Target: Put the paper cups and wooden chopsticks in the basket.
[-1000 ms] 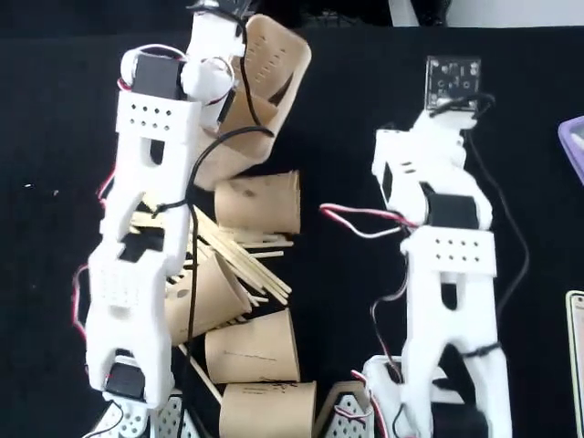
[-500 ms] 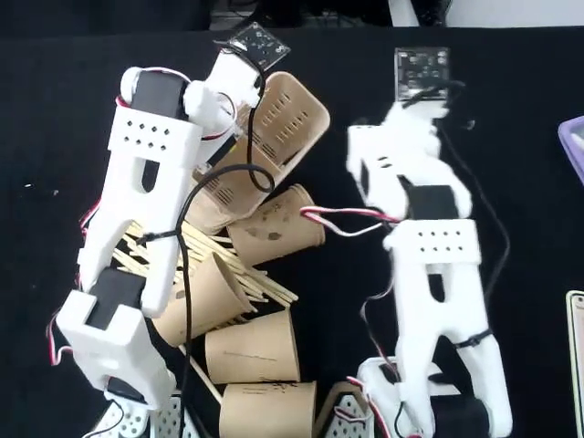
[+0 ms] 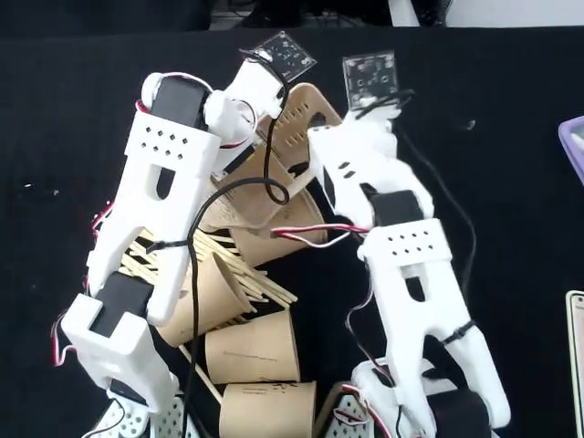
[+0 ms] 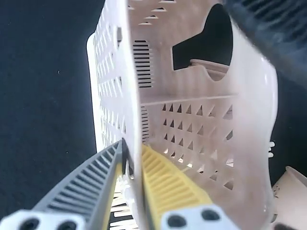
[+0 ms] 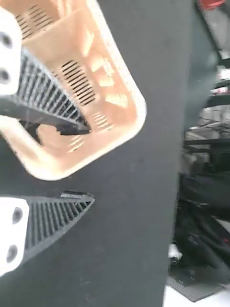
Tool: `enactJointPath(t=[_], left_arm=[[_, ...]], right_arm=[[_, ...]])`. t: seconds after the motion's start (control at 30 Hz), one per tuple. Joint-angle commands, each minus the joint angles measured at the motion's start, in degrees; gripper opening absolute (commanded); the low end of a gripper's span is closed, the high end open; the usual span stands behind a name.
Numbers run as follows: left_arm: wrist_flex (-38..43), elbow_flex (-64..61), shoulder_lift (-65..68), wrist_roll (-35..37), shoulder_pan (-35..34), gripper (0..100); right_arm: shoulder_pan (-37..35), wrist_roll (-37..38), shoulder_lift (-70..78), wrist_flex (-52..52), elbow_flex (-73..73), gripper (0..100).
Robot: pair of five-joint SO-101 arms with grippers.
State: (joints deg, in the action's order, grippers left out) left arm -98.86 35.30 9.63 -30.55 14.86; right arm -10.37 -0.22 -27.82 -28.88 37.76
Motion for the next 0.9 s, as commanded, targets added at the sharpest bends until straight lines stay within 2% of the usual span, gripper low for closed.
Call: enactJointPath(t=[0.0, 0.2, 0.27, 0.33, 0.4, 0.53, 0.63, 0.8, 0.87], left_arm=[[-0.53, 0.48, -2.02, -0.53, 1.01, 3], [-0.62, 0.48, -2.02, -0.53, 1.27, 3], [-0.53, 0.48, -2.02, -0.53, 1.36, 3], [-0.35, 0.48, -2.02, -0.53, 1.27, 3], [-0.35, 0.48, -2.02, -0.53, 0.84, 3], [-0.18, 0.66, -2.02, -0.35, 0.75, 3], [-0.18, 4.62, -2.02, 5.27, -0.75, 5], [-0.62, 15.16, -1.93, 16.88, -6.73, 25], [-0.70, 17.98, -2.02, 19.43, -9.01, 26]], right_arm=[[0.62, 4.75, 0.04, 4.84, 1.80, 20.1], [0.97, 13.71, 0.04, 15.47, 8.75, 19.4], [1.14, 15.56, 0.04, 15.74, 9.27, 13.0], [1.23, 16.70, 0.04, 15.74, 9.63, 0.8], [1.23, 16.70, 0.04, 15.65, 9.71, 3.4], [1.14, 16.62, -0.48, 13.89, 9.63, 1.1], [1.14, 16.62, -0.48, 12.31, 9.45, 1.0], [1.14, 16.53, -0.48, 9.58, 9.54, 1.0], [1.14, 16.35, -0.48, 8.53, 9.27, 1.0]])
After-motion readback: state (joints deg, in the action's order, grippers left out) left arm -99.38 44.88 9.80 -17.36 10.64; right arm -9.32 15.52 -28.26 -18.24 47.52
